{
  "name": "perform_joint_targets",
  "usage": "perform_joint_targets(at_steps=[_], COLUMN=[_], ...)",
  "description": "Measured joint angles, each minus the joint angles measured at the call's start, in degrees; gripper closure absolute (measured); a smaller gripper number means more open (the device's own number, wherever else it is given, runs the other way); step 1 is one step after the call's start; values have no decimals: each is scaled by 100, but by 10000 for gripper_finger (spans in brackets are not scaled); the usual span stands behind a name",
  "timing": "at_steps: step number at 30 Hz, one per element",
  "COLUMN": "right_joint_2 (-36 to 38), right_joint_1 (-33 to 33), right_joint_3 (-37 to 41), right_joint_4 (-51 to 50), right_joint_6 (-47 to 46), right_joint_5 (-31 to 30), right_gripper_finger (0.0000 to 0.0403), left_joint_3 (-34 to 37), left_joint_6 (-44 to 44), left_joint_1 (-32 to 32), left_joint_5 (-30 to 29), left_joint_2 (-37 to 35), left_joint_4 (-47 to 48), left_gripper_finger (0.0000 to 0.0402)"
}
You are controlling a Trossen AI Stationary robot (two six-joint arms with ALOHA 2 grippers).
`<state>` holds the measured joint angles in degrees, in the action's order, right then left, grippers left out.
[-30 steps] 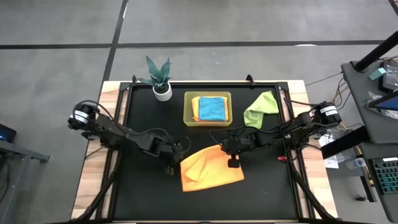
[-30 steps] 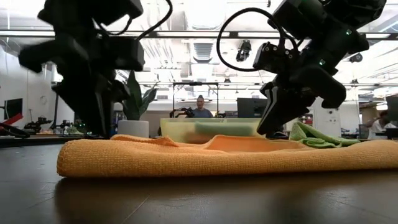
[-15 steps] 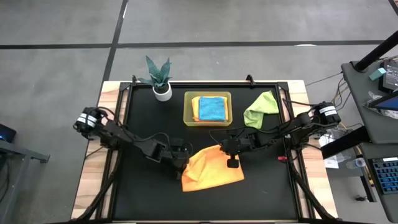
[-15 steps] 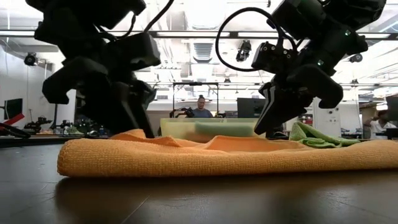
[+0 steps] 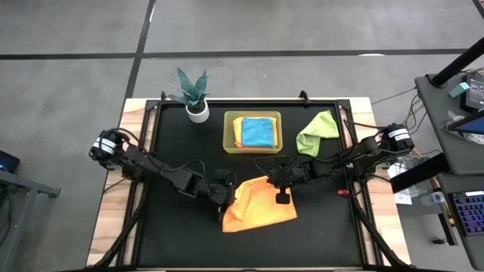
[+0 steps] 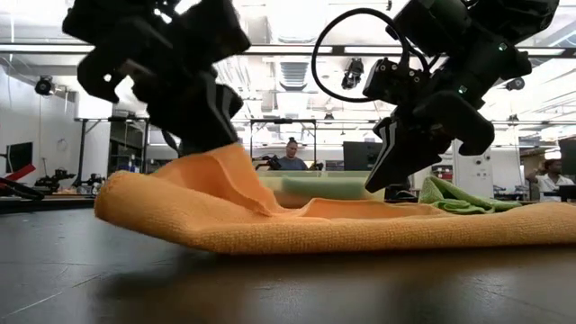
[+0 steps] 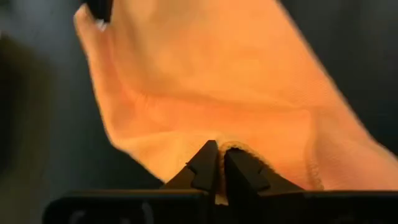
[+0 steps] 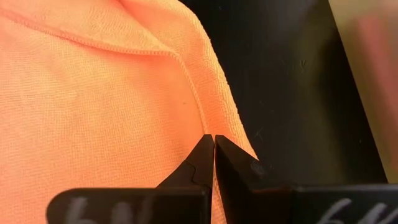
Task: Fold microfiber towels
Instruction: Fold the yellow towel on the table
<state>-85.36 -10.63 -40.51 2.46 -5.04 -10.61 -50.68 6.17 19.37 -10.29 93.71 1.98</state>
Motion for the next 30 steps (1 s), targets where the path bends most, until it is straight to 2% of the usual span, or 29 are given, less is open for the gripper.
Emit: perform_joint_targets(at_steps=[6, 9, 11, 16, 19, 21, 24, 26, 28, 30], right_joint_2=[0, 0, 0, -1, -2, -2, -2, -4, -4, -4], right_joint_1=[0, 0, 0, 0, 0, 0, 0, 0, 0, 0], right_joint_3=[0, 0, 0, 2, 2, 2, 2, 2, 2, 2], right_joint_4=[0, 0, -1, 0, -2, -1, -1, -3, -4, -2], right_joint_6=[-69, -102, -95, -95, -96, -115, -138, -138, -137, -129], right_joint_5=[0, 1, 0, 1, 0, 1, 1, 2, 2, 2], right_gripper_finger=[394, 394, 394, 394, 394, 394, 394, 394, 394, 394], left_joint_3=[-53, -82, -93, -32, 46, 47, 49, 50, 68, 85], left_joint_6=[-117, -753, -1608, -4618, -5458, -5493, -5306, -5179, -5153, -5149], left_joint_1=[116, 416, 678, 1100, 1076, 1014, 970, 958, 955, 955], left_joint_5=[196, -75, -848, -3108, -4341, -4824, -4752, -4384, -3978, -3902], left_joint_2=[-2, -2, -4, 29, 72, 114, 122, 122, 122, 122], left_joint_4=[48, 57, 107, 164, 192, 147, 156, 150, 156, 154], left_gripper_finger=[401, 401, 401, 401, 401, 401, 401, 397, 383, 361])
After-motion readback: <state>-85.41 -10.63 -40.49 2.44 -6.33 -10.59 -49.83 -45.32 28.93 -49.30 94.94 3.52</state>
